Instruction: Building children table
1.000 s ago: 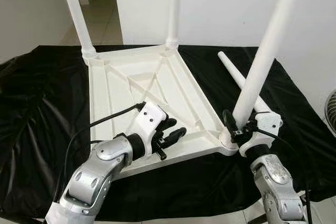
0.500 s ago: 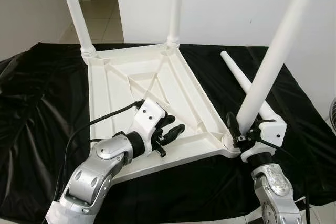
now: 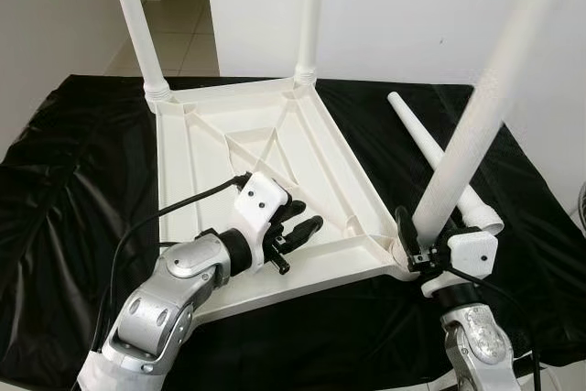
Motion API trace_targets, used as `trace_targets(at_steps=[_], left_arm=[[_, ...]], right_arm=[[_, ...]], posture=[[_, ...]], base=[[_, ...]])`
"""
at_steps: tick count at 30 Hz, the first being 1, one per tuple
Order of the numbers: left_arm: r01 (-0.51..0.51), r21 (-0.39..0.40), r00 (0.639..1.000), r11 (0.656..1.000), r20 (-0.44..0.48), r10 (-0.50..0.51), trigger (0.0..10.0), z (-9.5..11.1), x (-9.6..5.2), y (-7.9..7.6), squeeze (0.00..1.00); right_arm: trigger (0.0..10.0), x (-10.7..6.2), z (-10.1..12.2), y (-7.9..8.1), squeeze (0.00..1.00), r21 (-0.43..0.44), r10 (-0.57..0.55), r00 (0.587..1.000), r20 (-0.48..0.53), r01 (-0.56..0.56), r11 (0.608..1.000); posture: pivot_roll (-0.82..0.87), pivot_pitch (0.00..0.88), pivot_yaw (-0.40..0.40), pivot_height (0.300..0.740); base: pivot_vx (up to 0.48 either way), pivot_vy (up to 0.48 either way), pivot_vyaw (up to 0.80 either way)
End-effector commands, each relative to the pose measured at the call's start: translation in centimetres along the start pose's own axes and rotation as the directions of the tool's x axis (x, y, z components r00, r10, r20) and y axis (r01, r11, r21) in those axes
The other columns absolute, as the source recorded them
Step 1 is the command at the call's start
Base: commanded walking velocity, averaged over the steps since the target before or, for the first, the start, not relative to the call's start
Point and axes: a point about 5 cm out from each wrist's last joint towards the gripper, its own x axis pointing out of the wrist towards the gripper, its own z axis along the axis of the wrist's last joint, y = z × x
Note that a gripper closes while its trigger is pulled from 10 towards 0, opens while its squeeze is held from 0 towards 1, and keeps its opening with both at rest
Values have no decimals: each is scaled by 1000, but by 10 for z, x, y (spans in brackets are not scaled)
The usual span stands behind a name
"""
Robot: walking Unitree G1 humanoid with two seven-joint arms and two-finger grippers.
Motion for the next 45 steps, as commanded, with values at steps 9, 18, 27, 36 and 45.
trace_targets(at_steps=[9,18,27,36,45], left_arm=[[-14,3,1000,1000,-7,14,10000,1,-1,2,0],[-15,5,1000,1000,-7,15,10000,1,-1,2,0],[-20,3,1000,1000,-1,20,10000,2,-1,2,0],[-22,1,1000,1000,-1,22,10000,2,-1,1,0],[-22,1,1000,1000,0,22,10000,2,-1,1,0]], right_arm=[[10000,-31,-57,10,0,102,29,943,-331,5,995],[10000,-16,-54,6,0,147,19,932,-363,37,989],[10000,-13,-54,3,0,141,11,930,-366,44,989],[10000,-14,-55,4,0,137,8,925,-381,48,989],[10000,-10,-54,1,0,88,-192,916,-353,237,968]], posture=[[-10,95,62,740],[-8,93,60,740],[-9,94,57,740],[-7,95,53,740],[1,91,54,740]], base=[[0,0,0],[0,0,0],[0,0,0],[0,0,0],[0,0,0]])
